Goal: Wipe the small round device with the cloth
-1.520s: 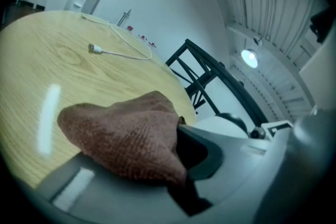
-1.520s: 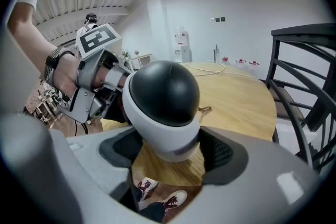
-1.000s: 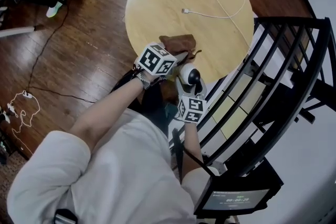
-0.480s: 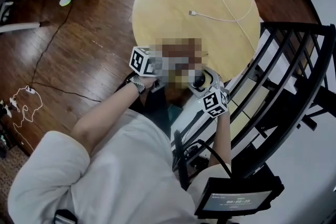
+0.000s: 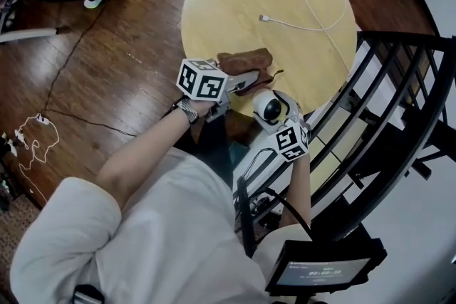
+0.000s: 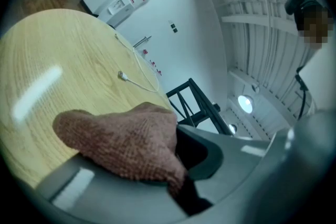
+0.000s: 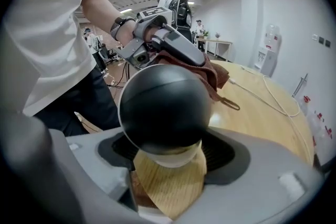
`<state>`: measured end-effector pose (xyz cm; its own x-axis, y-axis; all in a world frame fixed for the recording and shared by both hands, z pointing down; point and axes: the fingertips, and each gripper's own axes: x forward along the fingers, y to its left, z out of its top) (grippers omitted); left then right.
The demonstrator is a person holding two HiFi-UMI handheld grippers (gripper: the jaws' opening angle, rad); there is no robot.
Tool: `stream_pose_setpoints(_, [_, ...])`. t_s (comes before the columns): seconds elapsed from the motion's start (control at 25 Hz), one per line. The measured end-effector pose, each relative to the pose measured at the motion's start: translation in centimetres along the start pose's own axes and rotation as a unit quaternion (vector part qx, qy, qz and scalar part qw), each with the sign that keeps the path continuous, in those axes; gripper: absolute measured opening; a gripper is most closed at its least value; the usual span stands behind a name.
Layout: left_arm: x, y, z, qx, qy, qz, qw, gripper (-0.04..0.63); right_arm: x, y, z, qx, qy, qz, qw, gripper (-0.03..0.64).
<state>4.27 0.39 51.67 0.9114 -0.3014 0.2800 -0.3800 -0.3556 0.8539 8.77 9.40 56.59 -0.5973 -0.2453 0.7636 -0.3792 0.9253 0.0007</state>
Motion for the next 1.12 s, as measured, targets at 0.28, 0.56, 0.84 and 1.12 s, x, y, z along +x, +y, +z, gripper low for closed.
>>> stream_pose_setpoints(0.28, [1.1,-0.4,1.9,-0.034,-0.021,-0.033,0.9986,0.040,-0.8,-2.1,-0.7,0.046,-0.009,-0.049,0.998,0.360])
stream_pose_setpoints(0.56, [5.1,-3.7,0.0,-0.032,0.033,-0.094,0.9946,0.040,-0.6,-2.6,-1.0,0.097,-0.033,-0.069,0.992,0.362])
stream_pose_setpoints(0.84, [7.0,-3.1,-2.9,0.051,0.114,-0.046,0.9911,0.038,-0.7,-2.6,-0.9,0.102,-0.035,-0.073,0.992,0.362])
stream_pose_setpoints(1.12, [6.8,-0.9,-4.1,0.090,0.155,0.006,0.9839,0.038,-0.6,-2.6,-0.9,0.110,-0.043,-0.083,0.989,0.362])
